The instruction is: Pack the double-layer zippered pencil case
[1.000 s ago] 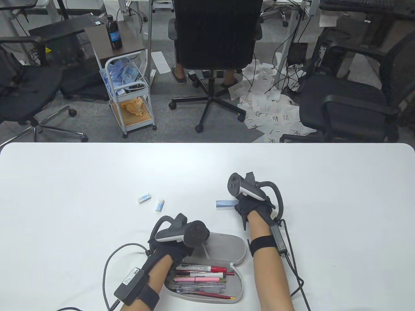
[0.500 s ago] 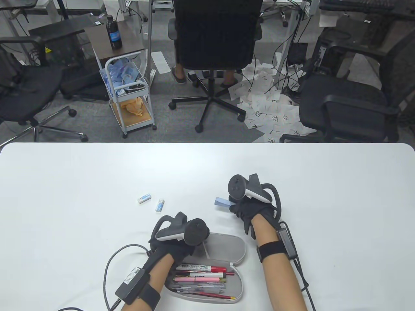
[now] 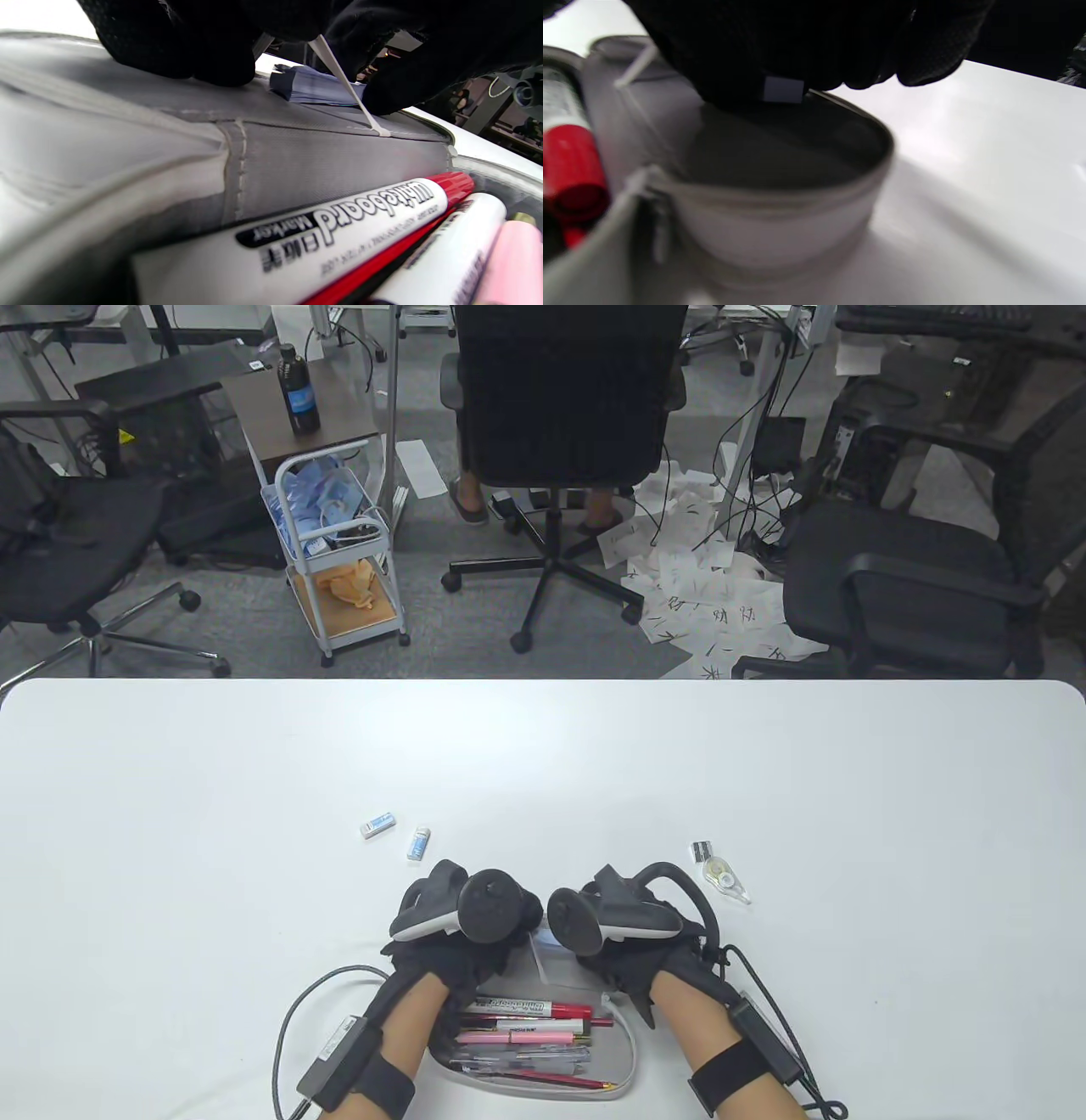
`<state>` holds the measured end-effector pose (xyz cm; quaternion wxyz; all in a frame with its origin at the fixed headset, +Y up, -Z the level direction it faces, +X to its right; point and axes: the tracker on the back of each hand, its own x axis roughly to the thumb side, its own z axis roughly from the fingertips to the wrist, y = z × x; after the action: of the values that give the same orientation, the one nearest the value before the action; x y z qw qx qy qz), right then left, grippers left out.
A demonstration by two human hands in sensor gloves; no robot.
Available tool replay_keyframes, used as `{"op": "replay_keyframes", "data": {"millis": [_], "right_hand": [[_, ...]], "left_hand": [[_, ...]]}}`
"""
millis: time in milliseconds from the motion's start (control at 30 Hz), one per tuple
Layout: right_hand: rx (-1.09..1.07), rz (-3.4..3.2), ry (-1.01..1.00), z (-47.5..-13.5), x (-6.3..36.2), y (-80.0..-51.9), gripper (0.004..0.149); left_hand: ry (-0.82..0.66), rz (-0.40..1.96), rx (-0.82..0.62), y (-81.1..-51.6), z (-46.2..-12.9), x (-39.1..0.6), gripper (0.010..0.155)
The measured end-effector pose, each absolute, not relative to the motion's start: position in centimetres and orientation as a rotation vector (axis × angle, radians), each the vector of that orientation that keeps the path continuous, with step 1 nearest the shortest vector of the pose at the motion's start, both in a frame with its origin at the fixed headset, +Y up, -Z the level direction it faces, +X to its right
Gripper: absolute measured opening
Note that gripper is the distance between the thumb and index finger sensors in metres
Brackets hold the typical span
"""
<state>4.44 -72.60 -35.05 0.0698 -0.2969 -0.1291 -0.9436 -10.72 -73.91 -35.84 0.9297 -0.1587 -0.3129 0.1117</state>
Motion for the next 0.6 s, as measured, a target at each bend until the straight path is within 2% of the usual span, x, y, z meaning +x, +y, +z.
{"op": "replay_keyframes", "data": {"millis": [133,167,233,267,400,433,500,600], "right_hand": [[-0.995,-2.940,-0.363,-34.7,3.1,-73.1,0.050],[-0.963,-3.007,-0.427,-34.5,2.9,-73.4,0.050],[-0.952,-3.063,-0.423,-34.5,3.8,-73.6,0.052],[-0.924,-3.086,-0.444,-34.6,4.5,-73.5,0.054],[-0.673,-3.142,-0.404,-35.0,8.0,-72.5,0.061],[-0.620,-3.134,-0.435,-35.1,8.7,-72.5,0.068],[-0.504,-3.112,-0.635,-35.2,10.1,-73.3,0.086],[-0.488,-3.105,-0.951,-35.2,10.9,-76.1,0.094]], "left_hand": [[-0.639,0.217,-0.341,-73.9,-35.8,-10.4,0.041],[-0.638,0.202,-0.340,-73.8,-35.8,-10.5,0.040],[-0.630,0.177,-0.344,-73.8,-35.7,-10.6,0.041],[-0.612,0.209,-0.316,-73.8,-35.6,-10.8,0.042],[-0.624,0.297,-0.388,-72.6,-35.8,-11.7,0.042],[-0.605,0.324,-0.396,-72.3,-35.8,-12.2,0.045],[-0.554,0.352,-0.380,-71.3,-35.5,-14.0,0.049],[-0.397,0.258,-0.237,-70.6,-34.0,-17.7,0.048]]}}
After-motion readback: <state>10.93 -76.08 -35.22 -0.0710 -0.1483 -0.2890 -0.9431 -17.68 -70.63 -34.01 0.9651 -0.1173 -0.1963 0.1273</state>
